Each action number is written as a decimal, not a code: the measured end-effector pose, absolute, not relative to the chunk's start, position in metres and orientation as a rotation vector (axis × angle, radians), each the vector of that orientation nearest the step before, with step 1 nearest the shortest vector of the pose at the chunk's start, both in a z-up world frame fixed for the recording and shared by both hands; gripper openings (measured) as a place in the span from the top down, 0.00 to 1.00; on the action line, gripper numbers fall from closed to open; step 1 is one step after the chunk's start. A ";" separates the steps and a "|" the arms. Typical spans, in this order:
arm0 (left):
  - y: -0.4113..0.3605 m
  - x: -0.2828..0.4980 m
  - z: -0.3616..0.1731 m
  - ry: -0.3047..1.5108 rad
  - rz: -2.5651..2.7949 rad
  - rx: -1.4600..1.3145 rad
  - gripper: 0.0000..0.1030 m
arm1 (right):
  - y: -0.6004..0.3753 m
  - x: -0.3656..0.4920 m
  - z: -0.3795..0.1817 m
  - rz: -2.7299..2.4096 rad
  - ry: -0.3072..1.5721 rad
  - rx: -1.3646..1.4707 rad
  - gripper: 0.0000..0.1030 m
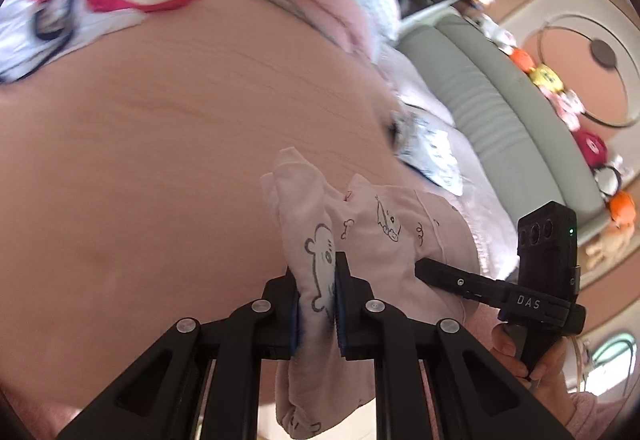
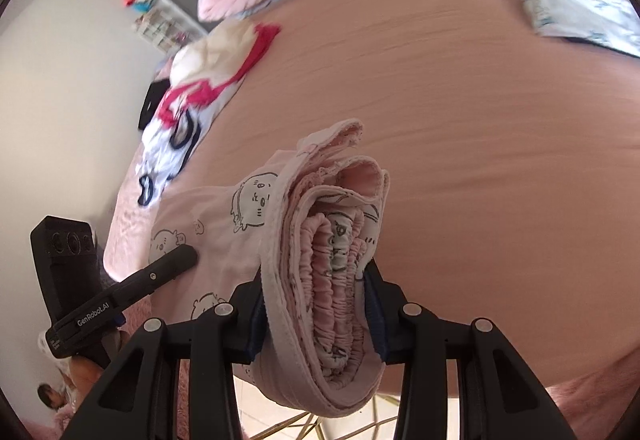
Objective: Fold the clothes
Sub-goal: 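Carry the folded pink pants with both grippers to the light-blue clothing stack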
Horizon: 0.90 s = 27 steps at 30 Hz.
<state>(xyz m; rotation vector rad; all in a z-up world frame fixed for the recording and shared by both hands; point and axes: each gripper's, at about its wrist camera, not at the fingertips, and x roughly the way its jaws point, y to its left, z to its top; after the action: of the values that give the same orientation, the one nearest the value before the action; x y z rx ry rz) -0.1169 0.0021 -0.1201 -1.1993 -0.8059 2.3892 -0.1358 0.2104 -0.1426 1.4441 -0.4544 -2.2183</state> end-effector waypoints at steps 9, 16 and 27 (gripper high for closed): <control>0.151 -0.261 -0.082 -0.610 2.223 -1.139 0.89 | 0.381 -0.199 -0.086 -2.462 -0.570 1.368 0.60; 0.232 -0.369 -0.068 -0.555 2.213 -1.085 0.88 | 0.485 -0.289 -0.045 -2.582 -0.567 1.279 0.60; 0.297 -0.485 -0.160 -0.392 2.178 -1.177 0.87 | 0.560 -0.407 -0.128 -2.540 -0.588 1.403 0.55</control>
<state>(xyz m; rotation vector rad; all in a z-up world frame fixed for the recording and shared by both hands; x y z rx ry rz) -0.4849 0.2967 -0.1595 -1.1773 -0.3922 2.1778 -0.4071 0.5601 -0.1283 1.4034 -0.5883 -2.5401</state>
